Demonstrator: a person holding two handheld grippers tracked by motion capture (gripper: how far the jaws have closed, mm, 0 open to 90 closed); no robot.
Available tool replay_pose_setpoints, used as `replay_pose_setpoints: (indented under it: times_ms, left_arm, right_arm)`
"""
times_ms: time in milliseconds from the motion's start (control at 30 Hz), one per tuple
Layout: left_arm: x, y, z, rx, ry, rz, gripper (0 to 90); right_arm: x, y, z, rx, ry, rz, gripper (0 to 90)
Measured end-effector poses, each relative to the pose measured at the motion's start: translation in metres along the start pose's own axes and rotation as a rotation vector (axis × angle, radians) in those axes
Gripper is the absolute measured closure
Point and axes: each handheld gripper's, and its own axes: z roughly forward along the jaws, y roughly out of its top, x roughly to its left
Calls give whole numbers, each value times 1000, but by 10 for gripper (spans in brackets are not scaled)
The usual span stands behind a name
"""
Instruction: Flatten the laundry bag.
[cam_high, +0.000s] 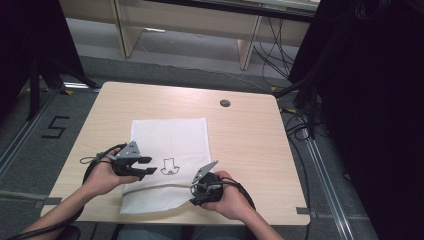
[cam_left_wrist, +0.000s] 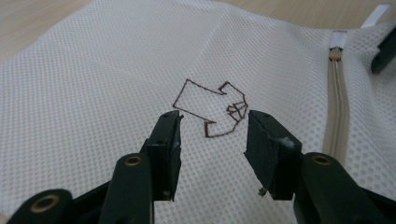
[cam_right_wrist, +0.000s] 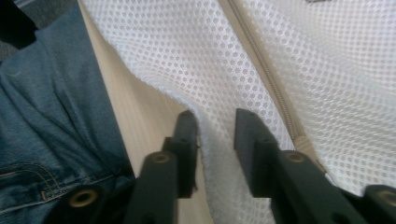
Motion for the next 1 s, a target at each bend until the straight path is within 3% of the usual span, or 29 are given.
replay_pose_setpoints:
  times_ms: [100,133,200,233,367,400,467,500,533,567,600,667,800,900,1000]
  left_arm:
    - [-4,-5,-2,36,11,8,585]
    - [-4,-6,-3,59,1,23,593]
    - [-9,-9,-2,77,-9,1,604]
    - [-9,-10,-2,93,-12,14,609]
    - [-14,-9,2,134,-32,20,643]
    - [-15,-10,4,146,-37,14,656]
    - [-17,-11,7,179,-48,23,674]
    - [-17,-11,9,183,-50,26,687]
    - [-16,-11,10,201,-52,51,694]
    - [-16,-12,12,205,-51,38,701]
    - [-15,-12,13,228,-53,54,706]
    - [-13,-12,16,257,-56,78,713]
    - [-13,-12,22,277,-45,89,723]
    - [-11,-9,26,280,-43,102,733]
    - [-8,-6,31,277,-49,89,747]
  right_arm:
    - [1,0,-14,-27,-1,14,655]
    - [0,0,-18,-49,-3,1,637]
    - [-3,-1,-28,-84,-10,6,611]
    - [-4,-1,-32,-99,-12,25,609]
    - [-19,-6,-41,-118,-56,68,692]
    - [-26,-8,-39,-123,-65,74,732]
    - [-34,-14,-34,-94,-114,143,797]
    - [-38,-16,-30,-86,-113,181,834]
    - [-40,-18,-26,-89,-112,197,857]
    - [-43,-19,-23,-87,-112,208,876]
    - [-45,-19,-19,-86,-117,220,891]
    - [-47,-18,-14,-70,-119,223,900]
    - [-52,-19,-5,-52,-176,226,900]
    - [-53,-19,-3,-43,-180,237,900]
    - [-55,-22,1,-27,-177,237,900]
